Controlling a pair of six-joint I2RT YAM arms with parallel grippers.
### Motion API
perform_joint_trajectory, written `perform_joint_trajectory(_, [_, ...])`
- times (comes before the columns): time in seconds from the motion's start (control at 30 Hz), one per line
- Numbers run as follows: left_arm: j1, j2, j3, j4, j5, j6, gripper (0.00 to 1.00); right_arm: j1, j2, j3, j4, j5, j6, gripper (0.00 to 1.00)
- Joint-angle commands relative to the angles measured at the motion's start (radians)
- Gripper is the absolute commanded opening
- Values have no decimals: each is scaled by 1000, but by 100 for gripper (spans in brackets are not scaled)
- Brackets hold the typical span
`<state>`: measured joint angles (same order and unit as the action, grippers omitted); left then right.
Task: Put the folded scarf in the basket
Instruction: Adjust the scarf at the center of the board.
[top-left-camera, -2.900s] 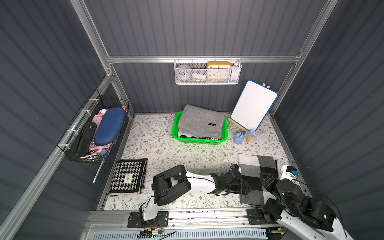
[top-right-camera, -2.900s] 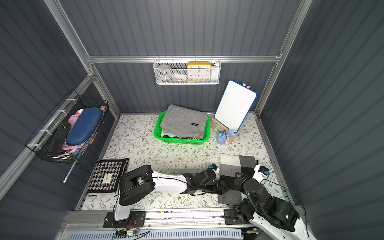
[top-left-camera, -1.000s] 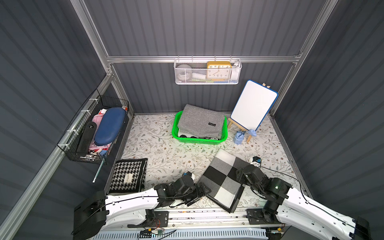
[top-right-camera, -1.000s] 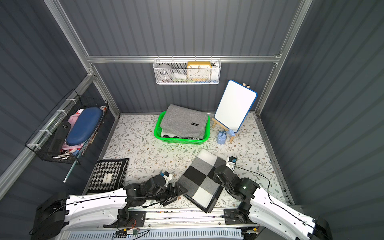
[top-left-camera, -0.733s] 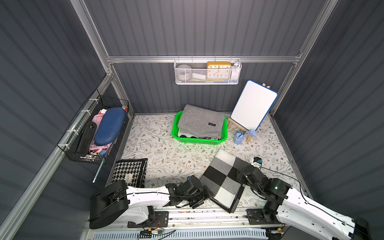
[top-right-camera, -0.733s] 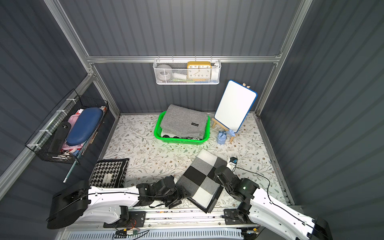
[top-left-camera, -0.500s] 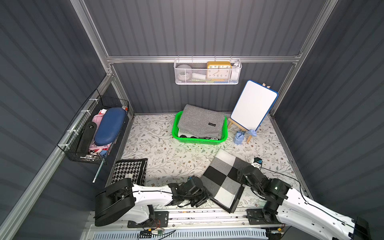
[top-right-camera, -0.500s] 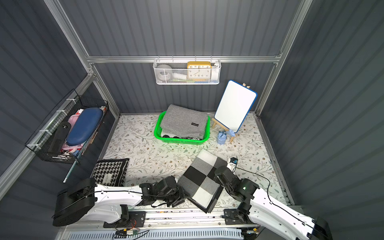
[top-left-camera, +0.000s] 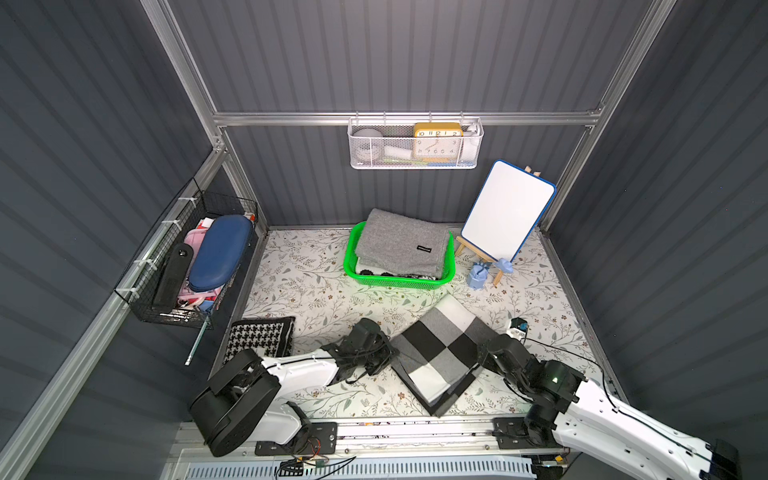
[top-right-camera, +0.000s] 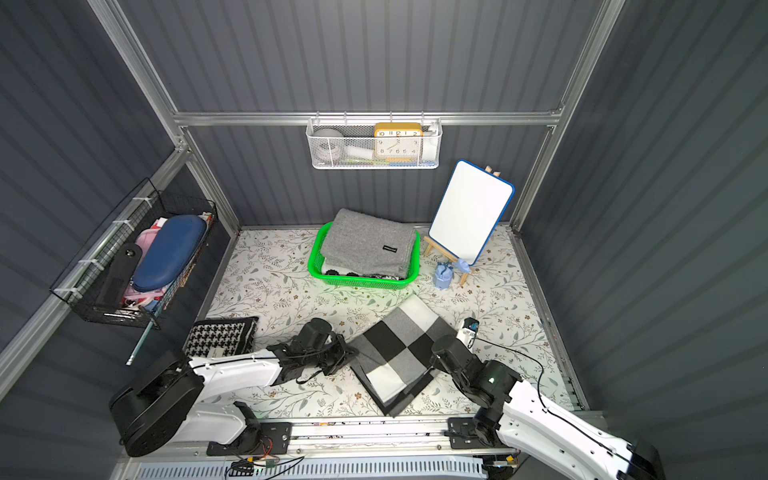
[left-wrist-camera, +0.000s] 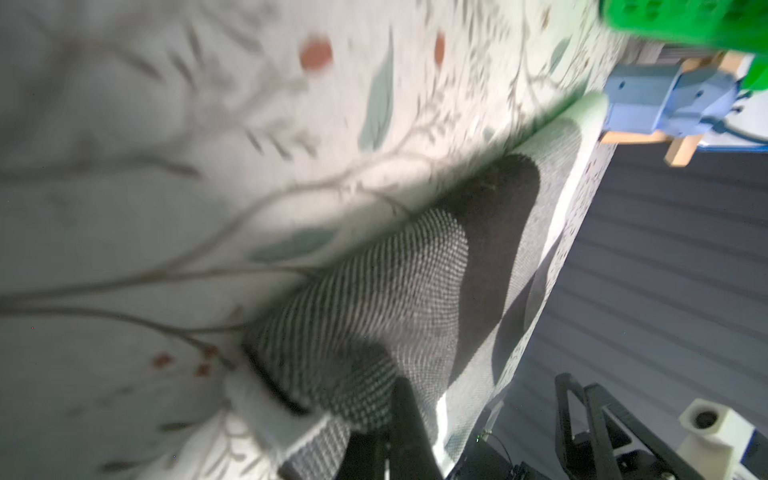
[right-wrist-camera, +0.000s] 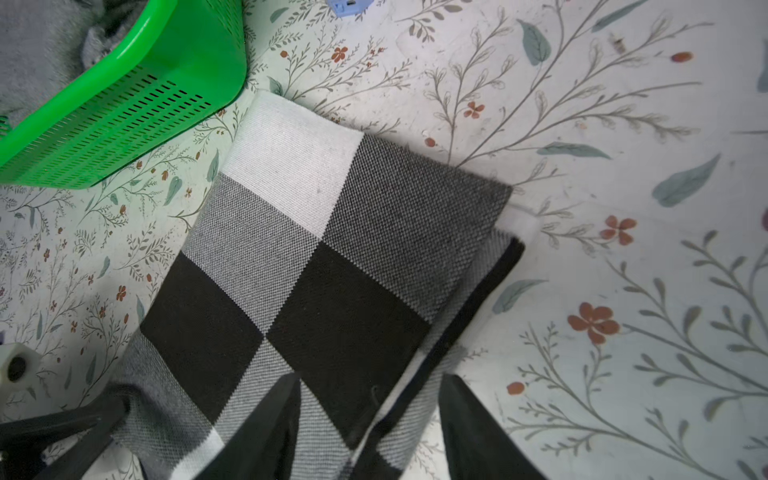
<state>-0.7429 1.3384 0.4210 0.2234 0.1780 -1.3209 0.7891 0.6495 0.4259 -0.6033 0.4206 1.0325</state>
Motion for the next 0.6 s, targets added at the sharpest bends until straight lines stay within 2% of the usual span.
perform_joint_trajectory(0.0, [118,-100,-39,-93,-32,154,7,1,-17,-16,-37,43,-3,59])
perform_joint_trajectory(0.07, [204,-160,-46,-129,-29,212,14,-1,-17,-19,-34,47,-11,59])
perform_joint_trajectory(0.1, [259,-188,-51,-136,-10,233,22,-2,-14,-20,-30,48,-21,60])
perform_joint_trajectory(0.13, [298,-212,-57,-129,18,253,37,-2,-9,-20,-22,49,-28,60])
perform_joint_trajectory(0.17, [331,-231,-63,-111,53,277,70,-4,1,-19,-12,47,-40,60])
perform_joint_trajectory(0.2, [348,-239,-60,-100,80,296,87,-5,11,-19,4,44,-55,61])
perform_joint_trajectory(0.3, [350,-211,-21,-124,143,337,96,-23,64,-17,54,22,-107,61])
perform_joint_trajectory(0.4, [350,-177,-3,-153,170,407,97,-81,135,-27,121,-30,-142,62])
perform_joint_trajectory(0.57, [349,-228,-58,-101,204,401,99,-201,264,-55,272,-199,-173,61])
